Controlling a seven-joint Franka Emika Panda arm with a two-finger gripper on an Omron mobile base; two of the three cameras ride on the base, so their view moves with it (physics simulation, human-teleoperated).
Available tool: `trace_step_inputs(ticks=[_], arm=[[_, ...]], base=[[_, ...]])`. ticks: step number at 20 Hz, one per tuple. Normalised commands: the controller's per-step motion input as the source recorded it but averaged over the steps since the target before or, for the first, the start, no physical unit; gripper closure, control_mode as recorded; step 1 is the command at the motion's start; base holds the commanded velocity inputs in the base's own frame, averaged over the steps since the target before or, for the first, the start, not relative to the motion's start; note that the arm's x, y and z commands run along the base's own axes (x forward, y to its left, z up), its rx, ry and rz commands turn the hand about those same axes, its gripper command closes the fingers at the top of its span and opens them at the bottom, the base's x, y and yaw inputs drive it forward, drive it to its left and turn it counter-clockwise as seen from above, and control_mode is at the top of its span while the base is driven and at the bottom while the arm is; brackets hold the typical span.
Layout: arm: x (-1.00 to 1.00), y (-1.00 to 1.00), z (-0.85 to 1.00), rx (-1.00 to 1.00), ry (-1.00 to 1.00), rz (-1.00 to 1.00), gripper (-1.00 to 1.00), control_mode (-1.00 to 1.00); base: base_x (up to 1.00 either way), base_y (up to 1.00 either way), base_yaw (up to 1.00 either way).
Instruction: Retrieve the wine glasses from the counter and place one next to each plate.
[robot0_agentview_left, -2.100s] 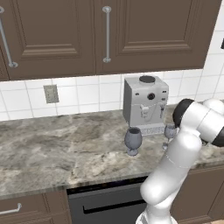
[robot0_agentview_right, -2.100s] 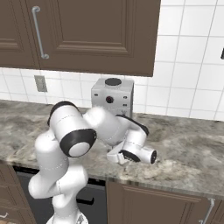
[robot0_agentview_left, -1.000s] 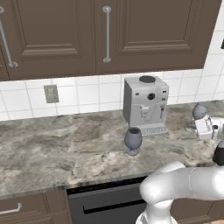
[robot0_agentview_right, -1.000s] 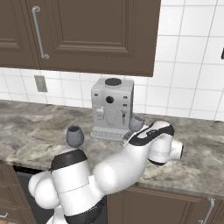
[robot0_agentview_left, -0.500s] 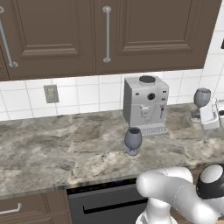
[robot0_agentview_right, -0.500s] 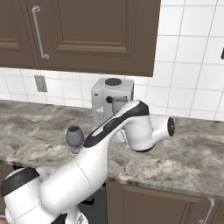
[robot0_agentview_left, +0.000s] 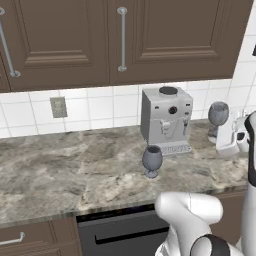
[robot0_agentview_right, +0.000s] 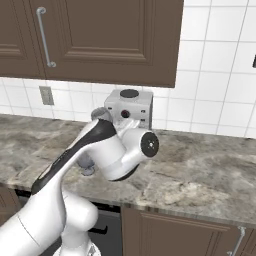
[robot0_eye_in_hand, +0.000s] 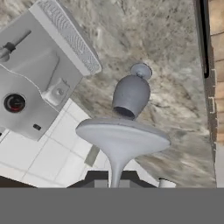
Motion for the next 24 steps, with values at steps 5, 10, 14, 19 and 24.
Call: trace_step_inputs(ticks=[5, 10, 14, 19, 24], arm=[[-0.32, 0.17, 0.00, 0.04, -0.15, 0.00, 1.00, -1.00], [-0.09, 0.01, 0.09, 0.06, -0.07, 0.00, 1.00, -1.00], [-0.12, 0.05, 0.26, 0.00, -0.01, 0.00, 1.00, -1.00], [-0.09, 0.03, 0.05, 0.00, -0.01, 0.00, 1.00, 1.00], [0.00, 0.00, 0.00, 0.00, 0.00, 0.00, 1.00, 1.00]], base=[[0.00, 0.00, 0.00], [0.00, 0.00, 0.00], [0.00, 0.00, 0.00], [-0.51, 0.22, 0.01], [-0.89, 0.07, 0.15]])
